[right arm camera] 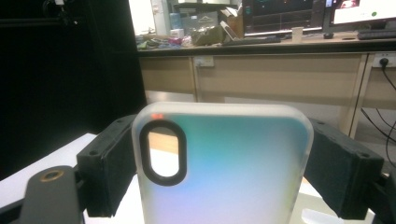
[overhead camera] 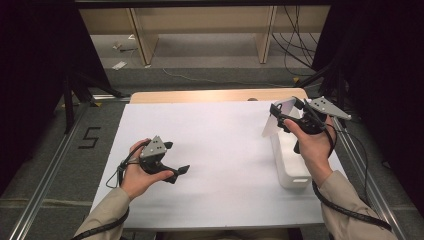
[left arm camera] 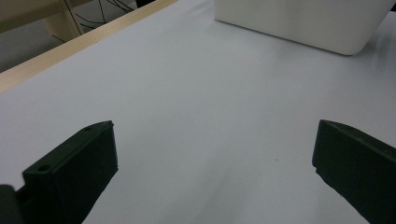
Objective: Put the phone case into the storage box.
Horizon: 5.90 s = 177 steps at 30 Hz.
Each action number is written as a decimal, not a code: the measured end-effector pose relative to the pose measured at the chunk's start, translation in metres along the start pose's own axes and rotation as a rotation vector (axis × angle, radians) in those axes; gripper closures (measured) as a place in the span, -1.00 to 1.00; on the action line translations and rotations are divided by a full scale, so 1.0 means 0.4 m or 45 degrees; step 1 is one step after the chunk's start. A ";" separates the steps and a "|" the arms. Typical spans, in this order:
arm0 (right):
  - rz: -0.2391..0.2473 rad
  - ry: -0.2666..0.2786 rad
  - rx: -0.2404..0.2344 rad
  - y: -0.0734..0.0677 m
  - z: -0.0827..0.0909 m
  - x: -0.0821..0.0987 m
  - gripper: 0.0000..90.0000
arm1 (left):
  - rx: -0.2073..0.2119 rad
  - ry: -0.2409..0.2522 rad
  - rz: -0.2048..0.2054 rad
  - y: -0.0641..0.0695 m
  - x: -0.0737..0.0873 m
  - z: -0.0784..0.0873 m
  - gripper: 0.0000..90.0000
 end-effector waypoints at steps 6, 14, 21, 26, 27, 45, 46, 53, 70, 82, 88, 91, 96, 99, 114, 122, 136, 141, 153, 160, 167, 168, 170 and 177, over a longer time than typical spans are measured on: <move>-0.001 0.005 0.024 0.017 0.004 -0.003 -0.60 | 0.001 0.000 0.000 0.000 0.000 0.000 -1.00; -0.002 0.009 0.046 0.034 0.006 -0.004 -0.60 | -0.002 0.000 0.002 -0.001 0.000 0.001 -1.00; -0.003 0.000 0.055 0.040 0.003 0.004 -0.60 | -0.005 0.004 0.005 -0.002 -0.001 0.002 -1.00; -0.008 -0.002 0.067 0.050 0.005 0.006 -0.61 | -0.003 0.006 0.003 -0.001 -0.002 0.002 -1.00; -0.009 -0.003 0.069 0.052 0.005 0.006 -0.60 | -0.004 0.006 0.004 -0.002 -0.002 0.002 -1.00; -0.021 0.008 0.100 0.077 0.011 0.001 -0.60 | -0.011 0.010 0.005 -0.004 -0.003 0.003 -1.00; -0.020 0.006 0.101 0.078 0.012 0.001 -0.60 | -0.011 0.011 0.005 -0.004 -0.003 0.003 -1.00; -0.026 0.008 0.111 0.085 0.012 0.002 -0.60 | -0.011 0.012 0.005 -0.004 -0.003 0.003 -1.00; -0.033 0.009 0.148 0.108 0.018 0.002 -0.60 | -0.013 0.015 0.007 -0.005 -0.004 0.004 -1.00; -0.042 0.009 0.167 0.126 0.021 0.003 -0.60 | -0.017 0.016 0.005 -0.006 -0.005 0.004 -1.00; -0.041 0.000 0.171 0.129 0.020 0.009 -0.60 | -0.016 0.017 0.005 -0.006 -0.005 0.004 -1.00; -0.040 0.000 0.173 0.131 0.020 0.009 -0.60 | -0.017 0.017 0.005 -0.006 -0.005 0.005 -1.00; -0.041 0.006 0.176 0.134 0.020 0.008 -0.60 | -0.017 0.018 0.005 -0.006 -0.006 0.004 -1.00; -0.043 0.005 0.180 0.136 0.021 0.008 -0.60 | -0.017 0.019 0.006 -0.006 -0.006 0.005 -1.00; -0.040 0.002 0.196 0.148 0.023 0.009 -0.60 | -0.018 0.021 0.007 -0.006 -0.006 0.005 -1.00; -0.042 -0.008 0.198 0.150 0.022 0.015 -0.60 | -0.024 0.027 0.006 -0.007 -0.008 0.006 -1.00; -0.046 -0.008 0.202 0.157 0.020 0.018 -0.60 | -0.024 0.026 0.008 -0.008 -0.007 0.006 -1.00; -0.049 -0.014 0.204 0.162 0.017 0.024 -0.60 | -0.022 0.029 0.007 -0.007 -0.009 0.006 -1.00; -0.052 -0.026 0.201 0.164 0.011 0.030 -0.60 | -0.018 0.029 0.005 -0.006 -0.009 0.006 -1.00; -0.049 -0.034 0.203 0.165 0.004 0.036 -0.60 | -0.015 0.028 0.002 -0.005 -0.008 0.005 -1.00; -0.045 -0.040 0.206 0.168 -0.004 0.038 -0.60 | -0.016 0.030 0.004 -0.005 -0.009 0.005 -1.00; -0.048 -0.041 0.206 0.169 -0.005 0.039 -0.60 | -0.015 0.029 0.004 -0.005 -0.008 0.005 -1.00; -0.047 -0.041 0.205 0.170 -0.008 0.039 -0.60 | -0.015 0.029 0.003 -0.004 -0.008 0.005 -1.00; -0.048 -0.047 0.208 0.173 -0.015 0.041 -0.60 | -0.015 0.029 0.001 -0.004 -0.009 0.005 -1.00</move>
Point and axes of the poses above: each handheld gripper's, and its own axes: z roughly backward along the jaws, x roughly out of its underside, y roughly to its right, the point moved 10 cm from there along -z, roughly forward along the jaws
